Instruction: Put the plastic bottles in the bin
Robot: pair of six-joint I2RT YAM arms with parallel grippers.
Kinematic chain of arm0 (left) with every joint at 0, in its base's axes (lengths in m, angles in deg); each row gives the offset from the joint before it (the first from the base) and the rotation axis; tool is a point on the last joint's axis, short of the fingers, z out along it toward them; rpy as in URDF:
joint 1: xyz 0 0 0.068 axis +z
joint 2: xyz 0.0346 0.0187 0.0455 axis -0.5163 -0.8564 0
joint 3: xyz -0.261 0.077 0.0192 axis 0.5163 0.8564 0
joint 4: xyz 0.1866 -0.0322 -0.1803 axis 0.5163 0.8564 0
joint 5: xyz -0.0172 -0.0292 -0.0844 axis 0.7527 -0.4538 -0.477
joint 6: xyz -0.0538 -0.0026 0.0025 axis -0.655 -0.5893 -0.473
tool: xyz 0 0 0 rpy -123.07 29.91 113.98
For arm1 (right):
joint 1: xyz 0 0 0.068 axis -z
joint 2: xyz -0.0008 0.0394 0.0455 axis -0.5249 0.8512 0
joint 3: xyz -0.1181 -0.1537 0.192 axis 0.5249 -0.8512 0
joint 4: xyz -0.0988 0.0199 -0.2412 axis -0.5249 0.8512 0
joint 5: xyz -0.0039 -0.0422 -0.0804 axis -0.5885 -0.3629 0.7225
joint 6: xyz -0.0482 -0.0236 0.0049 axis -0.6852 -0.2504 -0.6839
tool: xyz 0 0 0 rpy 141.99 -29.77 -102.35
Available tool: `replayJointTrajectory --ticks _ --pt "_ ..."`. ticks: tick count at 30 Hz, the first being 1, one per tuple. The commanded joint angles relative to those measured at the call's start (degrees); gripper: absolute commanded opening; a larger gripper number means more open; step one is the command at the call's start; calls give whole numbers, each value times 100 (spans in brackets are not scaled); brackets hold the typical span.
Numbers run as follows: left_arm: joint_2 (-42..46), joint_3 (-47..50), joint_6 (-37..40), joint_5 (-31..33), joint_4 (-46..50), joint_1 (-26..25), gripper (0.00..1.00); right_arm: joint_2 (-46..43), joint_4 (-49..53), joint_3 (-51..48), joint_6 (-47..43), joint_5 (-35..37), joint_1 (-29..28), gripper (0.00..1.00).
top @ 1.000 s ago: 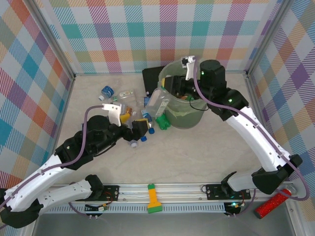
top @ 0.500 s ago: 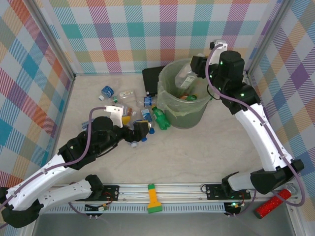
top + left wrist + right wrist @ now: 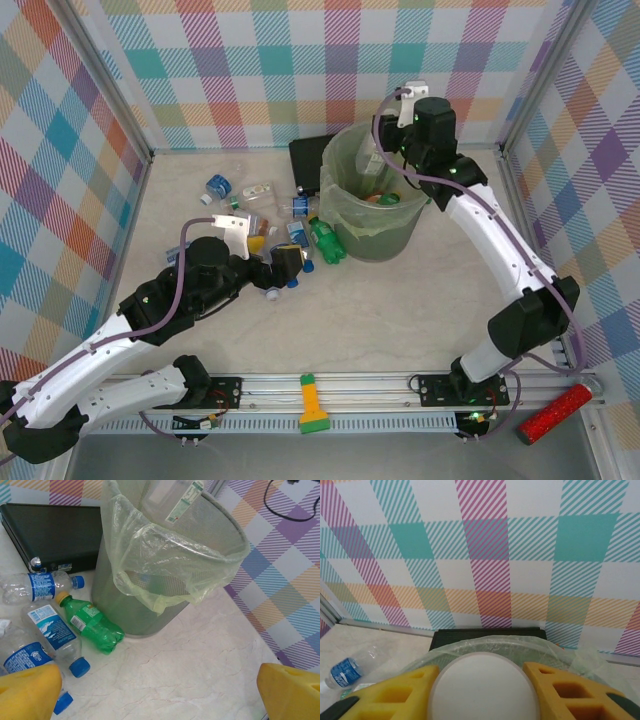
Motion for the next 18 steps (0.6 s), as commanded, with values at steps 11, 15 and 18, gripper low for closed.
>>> replayJointTrajectory --ticks 11,15,18 --pt "-29 -53 -7 64 171 -29 100 415 -468 60 -256 -174 2 44" --pt "-11 -49 -17 74 210 -28 100 587 -373 208 -182 -299 -41 45" --pt "48 -17 -49 91 273 -29 100 674 -236 315 -196 -323 -77 50"
